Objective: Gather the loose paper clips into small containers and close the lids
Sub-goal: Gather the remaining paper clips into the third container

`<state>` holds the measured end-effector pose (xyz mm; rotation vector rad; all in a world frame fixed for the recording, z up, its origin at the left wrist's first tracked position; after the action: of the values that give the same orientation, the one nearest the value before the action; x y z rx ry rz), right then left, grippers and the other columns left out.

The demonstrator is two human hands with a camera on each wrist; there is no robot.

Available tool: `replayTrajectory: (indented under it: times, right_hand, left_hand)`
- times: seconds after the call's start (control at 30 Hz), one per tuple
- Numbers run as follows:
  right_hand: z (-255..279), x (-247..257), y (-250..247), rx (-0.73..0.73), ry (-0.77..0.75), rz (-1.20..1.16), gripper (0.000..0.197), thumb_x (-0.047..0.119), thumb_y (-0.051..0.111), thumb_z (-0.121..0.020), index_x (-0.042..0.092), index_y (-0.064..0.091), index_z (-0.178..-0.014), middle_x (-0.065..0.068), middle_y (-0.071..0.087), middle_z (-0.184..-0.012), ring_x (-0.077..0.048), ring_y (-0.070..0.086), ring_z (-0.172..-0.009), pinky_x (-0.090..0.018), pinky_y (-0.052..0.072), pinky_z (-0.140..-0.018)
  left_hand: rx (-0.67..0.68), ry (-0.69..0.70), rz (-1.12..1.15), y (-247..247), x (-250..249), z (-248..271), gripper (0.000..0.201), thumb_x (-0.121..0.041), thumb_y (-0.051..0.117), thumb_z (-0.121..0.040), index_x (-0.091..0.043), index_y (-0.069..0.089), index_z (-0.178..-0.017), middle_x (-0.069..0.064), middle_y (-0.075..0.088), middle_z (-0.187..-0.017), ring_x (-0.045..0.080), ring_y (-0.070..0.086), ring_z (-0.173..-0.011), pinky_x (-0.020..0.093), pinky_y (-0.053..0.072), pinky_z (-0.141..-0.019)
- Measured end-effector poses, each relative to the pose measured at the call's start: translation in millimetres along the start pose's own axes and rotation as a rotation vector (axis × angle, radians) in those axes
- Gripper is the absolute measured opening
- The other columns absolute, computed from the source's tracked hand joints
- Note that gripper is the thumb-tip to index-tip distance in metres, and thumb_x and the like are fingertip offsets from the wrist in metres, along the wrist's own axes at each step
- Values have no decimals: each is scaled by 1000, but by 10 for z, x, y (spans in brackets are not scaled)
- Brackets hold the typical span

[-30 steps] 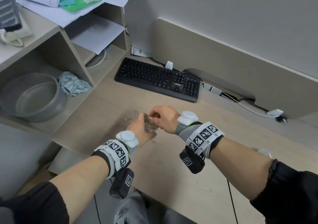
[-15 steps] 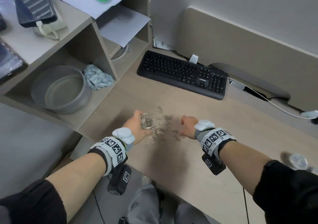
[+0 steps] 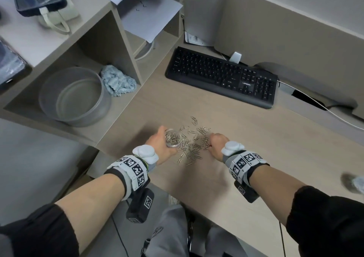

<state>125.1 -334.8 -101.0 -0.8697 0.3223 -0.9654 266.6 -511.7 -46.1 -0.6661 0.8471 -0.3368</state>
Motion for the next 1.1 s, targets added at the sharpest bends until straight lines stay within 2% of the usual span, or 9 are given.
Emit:
replayTrajectory:
  times: [0.37, 0.47, 0.53, 0.6, 0.67, 0.77, 0.87, 0.97, 1.1]
  right_hand:
    - [114, -42, -4, 7, 13, -56, 35, 12, 50, -87, 13, 59, -120, -9, 67, -105, -30, 65, -88, -32, 52, -73]
    - [227, -89, -111, 14, 6, -114, 21, 16, 52, -90, 11, 61, -107, -10, 66, -102, -31, 63, -90, -32, 49, -74]
    - [328, -112, -253, -41, 14, -226, 4, 14, 55, -88, 14, 59, -87, -7, 64, -85, -24, 62, -77, -32, 50, -69]
    - [403, -144, -396, -98, 24, -453, 14, 10, 59, -84, 17, 52, -75, -3, 63, -64, -14, 59, -51, -30, 49, -56]
    - [479, -83, -560, -84, -20, -662, 14, 3, 59, -82, 14, 53, -76, -6, 61, -55, -9, 53, -36, -25, 45, -45]
    - [612, 59, -771, -84, -113, -811, 16, -4, 56, -84, 11, 53, -77, -11, 57, -53, -7, 48, -30, -18, 38, -37]
    - [676, 174, -854, -52, -204, -830, 17, -3, 60, -86, 11, 56, -79, -8, 56, -53, -5, 49, -31, -16, 40, -36]
    - [669, 226, -830, -34, -258, -752, 13, 1, 63, -87, 12, 60, -82, -3, 57, -54, -7, 52, -37, -23, 49, -45]
    - [574, 146, -814, -119, -252, -725, 8, 3, 60, -88, 8, 65, -85, -3, 60, -63, -19, 59, -51, -35, 54, -54]
  left_hand:
    - [22, -4, -19, 77, -82, -48, 63, -32, 77, -72, -18, 42, -123, 4, 66, -101, 28, 64, -89, 40, 54, -80]
    - [27, -9, -24, 151, -122, -41, 62, -32, 76, -72, -20, 42, -122, 3, 66, -100, 28, 64, -88, 40, 54, -79]
    - [37, -6, -27, 200, -162, -35, 60, -32, 76, -72, -19, 42, -120, 4, 66, -100, 27, 64, -87, 40, 55, -78]
    - [48, 0, -20, 255, -228, -26, 60, -30, 76, -73, -18, 42, -120, 4, 66, -102, 27, 64, -88, 38, 54, -77]
    - [55, 9, -22, 305, -272, -22, 63, -28, 76, -73, -18, 41, -124, 5, 66, -107, 28, 63, -92, 33, 51, -76]
    - [45, 44, -23, 399, -373, 1, 72, -30, 77, -72, -18, 38, -132, 5, 64, -114, 29, 62, -100, 28, 46, -77]
    - [48, 64, -22, 455, -493, 35, 75, -31, 77, -73, -16, 36, -133, 5, 64, -109, 27, 63, -93, 31, 49, -74]
    - [31, 79, -22, 458, -563, 48, 69, -32, 75, -73, -15, 37, -128, 3, 64, -97, 27, 64, -83, 38, 53, -69]
    - [3, 61, -14, 434, -558, 40, 70, -32, 76, -74, -16, 37, -130, 3, 65, -106, 28, 62, -90, 30, 44, -68]
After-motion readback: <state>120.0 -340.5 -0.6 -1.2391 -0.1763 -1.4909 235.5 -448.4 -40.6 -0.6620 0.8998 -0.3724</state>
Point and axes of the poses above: each hand's wrist, its own z-axis away from the middle knuckle, its own y-axis out of the palm, x = y × z, the point moved 1 cm from there along -z, towards the middle knuckle
